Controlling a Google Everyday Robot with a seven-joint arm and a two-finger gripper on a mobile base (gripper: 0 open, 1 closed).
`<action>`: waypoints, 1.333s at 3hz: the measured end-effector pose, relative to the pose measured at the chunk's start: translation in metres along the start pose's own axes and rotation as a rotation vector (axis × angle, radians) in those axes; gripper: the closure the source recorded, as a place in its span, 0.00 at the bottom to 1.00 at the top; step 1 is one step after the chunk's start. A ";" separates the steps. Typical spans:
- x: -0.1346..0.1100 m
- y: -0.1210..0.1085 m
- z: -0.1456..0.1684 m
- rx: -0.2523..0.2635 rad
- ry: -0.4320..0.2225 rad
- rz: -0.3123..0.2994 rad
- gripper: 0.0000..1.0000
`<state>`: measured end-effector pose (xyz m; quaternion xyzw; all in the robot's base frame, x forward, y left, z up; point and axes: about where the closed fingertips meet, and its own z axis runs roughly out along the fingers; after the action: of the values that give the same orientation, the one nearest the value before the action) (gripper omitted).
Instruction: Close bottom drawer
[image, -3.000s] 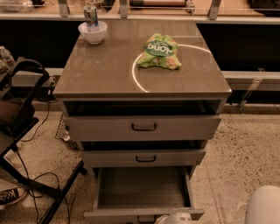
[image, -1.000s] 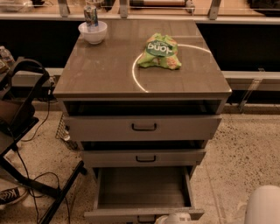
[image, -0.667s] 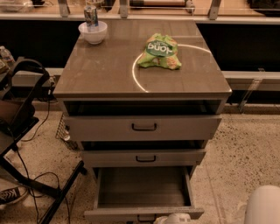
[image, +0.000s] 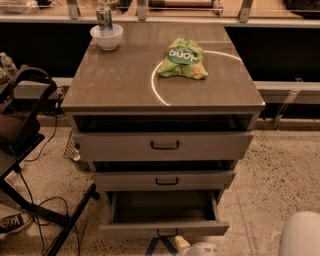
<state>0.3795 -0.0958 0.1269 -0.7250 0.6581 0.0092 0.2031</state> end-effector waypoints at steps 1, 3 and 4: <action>-0.001 0.001 0.001 -0.002 -0.001 0.000 0.16; -0.001 0.002 0.003 -0.005 -0.003 0.005 0.63; 0.015 -0.016 0.010 0.023 -0.007 0.059 0.87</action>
Offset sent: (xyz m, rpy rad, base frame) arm -0.0008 0.0007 -0.0007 0.0007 0.0016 0.0005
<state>0.3990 -0.1067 0.1183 -0.7029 0.6784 0.0101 0.2136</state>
